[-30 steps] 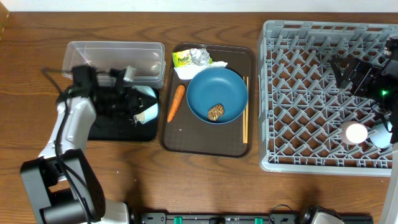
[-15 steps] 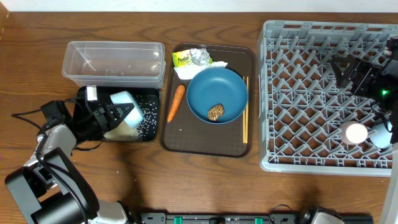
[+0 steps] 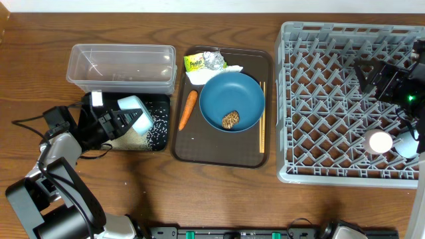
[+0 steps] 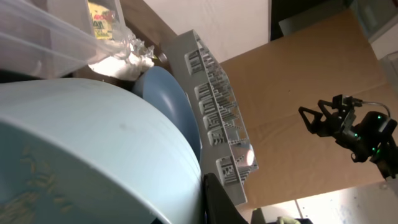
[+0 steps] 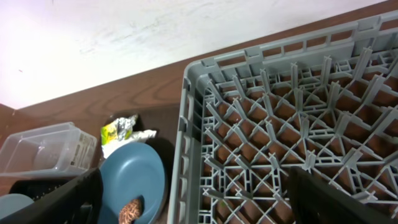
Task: Sort waste into correct bins and load items into the dishwasher rack
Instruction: 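Shake the tilted bowl with the left gripper to empty rice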
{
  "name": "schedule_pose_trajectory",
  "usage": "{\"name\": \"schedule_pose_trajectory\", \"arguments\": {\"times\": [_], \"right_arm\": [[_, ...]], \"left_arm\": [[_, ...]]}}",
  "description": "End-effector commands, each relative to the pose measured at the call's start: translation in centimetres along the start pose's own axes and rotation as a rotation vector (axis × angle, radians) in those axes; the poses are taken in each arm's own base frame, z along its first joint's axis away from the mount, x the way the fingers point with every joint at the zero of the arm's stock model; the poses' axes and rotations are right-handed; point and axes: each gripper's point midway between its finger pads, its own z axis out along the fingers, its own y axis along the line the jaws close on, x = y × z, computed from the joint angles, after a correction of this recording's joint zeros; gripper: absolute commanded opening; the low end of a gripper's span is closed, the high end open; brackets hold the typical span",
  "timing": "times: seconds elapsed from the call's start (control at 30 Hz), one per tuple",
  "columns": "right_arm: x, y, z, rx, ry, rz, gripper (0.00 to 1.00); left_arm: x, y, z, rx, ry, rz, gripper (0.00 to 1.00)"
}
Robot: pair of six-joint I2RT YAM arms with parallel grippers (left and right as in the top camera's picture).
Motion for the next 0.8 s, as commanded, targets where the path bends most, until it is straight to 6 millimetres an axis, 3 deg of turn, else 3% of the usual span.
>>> {"name": "schedule_pose_trajectory", "arguments": {"times": [0.0, 0.07, 0.17, 0.27, 0.37, 0.53, 0.57, 0.6, 0.67, 0.77], "right_arm": [[-0.2, 0.3, 0.0, -0.008, -0.002, -0.001, 0.85], [-0.2, 0.3, 0.0, -0.007, -0.003, -0.002, 0.85], [-0.3, 0.3, 0.0, -0.008, -0.005, 0.003, 0.86], [-0.4, 0.3, 0.0, -0.008, -0.009, 0.001, 0.86], [-0.4, 0.3, 0.0, -0.009, -0.01, 0.001, 0.86], [-0.3, 0.3, 0.0, -0.008, -0.006, 0.004, 0.86], [-0.3, 0.3, 0.0, -0.008, -0.005, 0.003, 0.86], [-0.3, 0.3, 0.0, -0.008, -0.005, 0.004, 0.86], [-0.1, 0.3, 0.0, -0.007, 0.0, 0.007, 0.85], [-0.1, 0.3, 0.0, -0.007, 0.001, 0.007, 0.85]], "left_arm": [[-0.1, -0.8, 0.2, 0.025, 0.003, 0.059, 0.06], [-0.1, 0.0, 0.2, -0.016, 0.009, 0.082, 0.06], [-0.3, -1.0, 0.4, 0.034, 0.007, 0.015, 0.06], [-0.2, 0.7, 0.5, -0.057, 0.021, 0.051, 0.07], [-0.6, -1.1, 0.7, 0.039, 0.014, 0.019, 0.06], [-0.6, 1.1, 0.7, -0.087, 0.022, 0.055, 0.06], [-0.7, 0.5, 0.8, -0.056, 0.019, 0.024, 0.06], [-0.8, -1.2, 0.8, 0.046, 0.016, 0.016, 0.06], [-0.4, -1.5, 1.1, 0.047, 0.029, -0.027, 0.06], [-0.2, 0.2, 1.2, -0.045, 0.036, 0.051, 0.06]]}}
